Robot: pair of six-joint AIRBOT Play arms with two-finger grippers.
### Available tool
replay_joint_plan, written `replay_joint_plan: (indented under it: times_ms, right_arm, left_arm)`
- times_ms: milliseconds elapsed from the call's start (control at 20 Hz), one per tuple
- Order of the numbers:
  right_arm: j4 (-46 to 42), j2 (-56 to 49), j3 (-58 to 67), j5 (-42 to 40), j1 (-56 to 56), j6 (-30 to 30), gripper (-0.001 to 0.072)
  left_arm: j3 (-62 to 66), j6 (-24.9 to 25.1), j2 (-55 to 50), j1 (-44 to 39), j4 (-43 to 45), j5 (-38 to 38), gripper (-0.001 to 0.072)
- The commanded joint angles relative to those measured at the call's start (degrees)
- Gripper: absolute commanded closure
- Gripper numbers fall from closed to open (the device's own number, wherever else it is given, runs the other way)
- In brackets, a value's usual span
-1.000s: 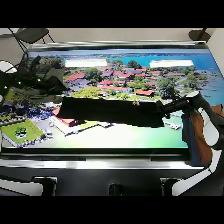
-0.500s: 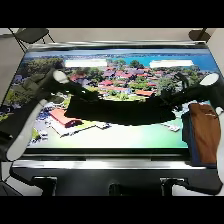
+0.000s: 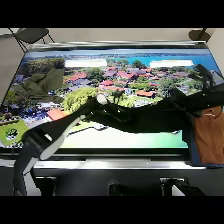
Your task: Fold the shirts.
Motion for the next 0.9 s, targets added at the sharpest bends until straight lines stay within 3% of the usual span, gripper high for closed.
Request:
replay_joint_plan:
  times_ms: [0,100,200,500,650,850]
  right_arm:
    - [-1.9,6.1,0.0,5.6,0.1,6.0,0.0668]
    - [-4.0,7.3,0.0,5.4,0.0,7.0,0.0669]
    - [-4.1,6.5,0.0,4.5,0.0,7.0,0.0671]
    - [8.3,-3.5,0.0,-8.9,3.0,2.8,0.0672]
    - [9.8,-12.2,0.0,-16.6,12.5,2.5,0.0671]
    - [20.1,-26.6,0.0,-31.4,22.2,2.5,0.0670]
  left_arm:
    - [0.3,0.0,-4.4,-6.4,-15.9,5.1,0.0679]
    - [0.3,2.2,-5.3,-8.9,-20.3,7.0,0.0681]
    - [0.3,3.1,-3.8,-8.2,-14.7,7.8,0.0682]
    - [0.2,-3.2,15.7,5.7,27.8,5.2,0.0681]
    - [0.2,-3.2,27.1,17.2,30.8,5.3,0.0680]
    - [0.2,-3.8,39.5,28.9,30.8,5.1,0.0680]
